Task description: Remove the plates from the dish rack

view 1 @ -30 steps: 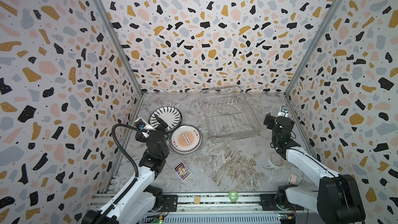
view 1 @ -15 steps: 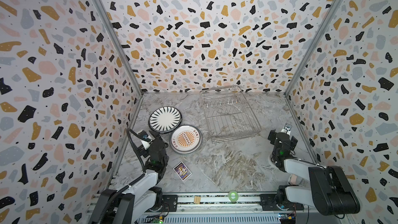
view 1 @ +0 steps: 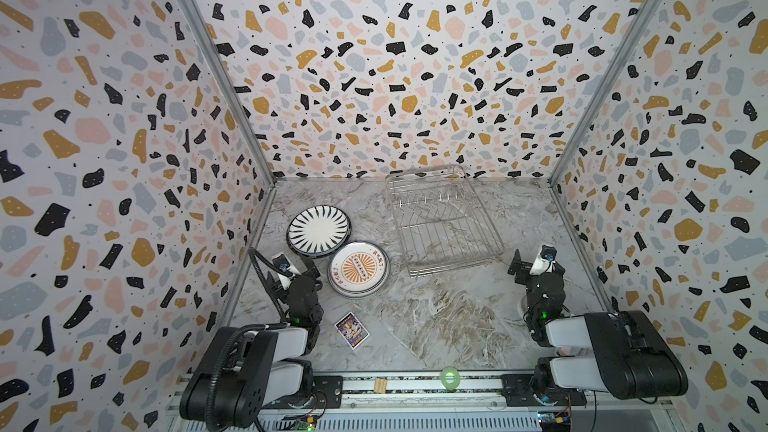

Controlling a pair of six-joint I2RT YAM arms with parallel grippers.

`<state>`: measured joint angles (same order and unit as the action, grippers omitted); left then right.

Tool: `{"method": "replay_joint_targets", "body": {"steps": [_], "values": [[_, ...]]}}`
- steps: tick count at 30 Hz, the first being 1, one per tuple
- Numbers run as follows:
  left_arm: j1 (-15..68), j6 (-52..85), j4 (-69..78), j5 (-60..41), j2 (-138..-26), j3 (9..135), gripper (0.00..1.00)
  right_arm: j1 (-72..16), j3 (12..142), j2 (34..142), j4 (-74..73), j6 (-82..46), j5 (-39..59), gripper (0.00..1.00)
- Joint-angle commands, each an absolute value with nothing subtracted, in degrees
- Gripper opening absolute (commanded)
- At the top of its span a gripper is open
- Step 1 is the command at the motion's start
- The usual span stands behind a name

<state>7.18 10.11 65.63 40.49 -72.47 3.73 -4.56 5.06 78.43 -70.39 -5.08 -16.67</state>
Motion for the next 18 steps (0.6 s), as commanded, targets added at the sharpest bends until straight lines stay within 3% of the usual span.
{"method": "replay_joint_targets", "body": {"steps": [1,7,9,12,15,18], "values": [[6.94,8.16,70.83,37.65,-73.29,4.85,0.94,-4.66,6.13,78.54,-76.47,-3.63,-14.11,0.99],[6.94,7.1,75.69,35.68,-78.82,5.12,0.93,-4.97,7.94,81.41,-74.77,-2.11,-11.0,0.99],[6.94,6.06,79.49,34.92,-81.05,4.76,0.92,-5.05,7.75,85.31,-80.59,-1.81,-11.79,0.99],[6.94,6.87,71.57,34.69,-78.6,6.74,0.94,-5.19,10.54,84.73,-73.19,-2.01,-11.71,0.99],[7.18,6.13,72.48,34.83,-79.89,7.3,1.0,-5.45,10.81,85.2,-73.27,-1.92,-12.11,0.99],[7.29,6.15,71.98,35.0,-79.96,7.56,1.0,-5.45,10.67,85.31,-73.64,-1.79,-12.25,0.99]]}}
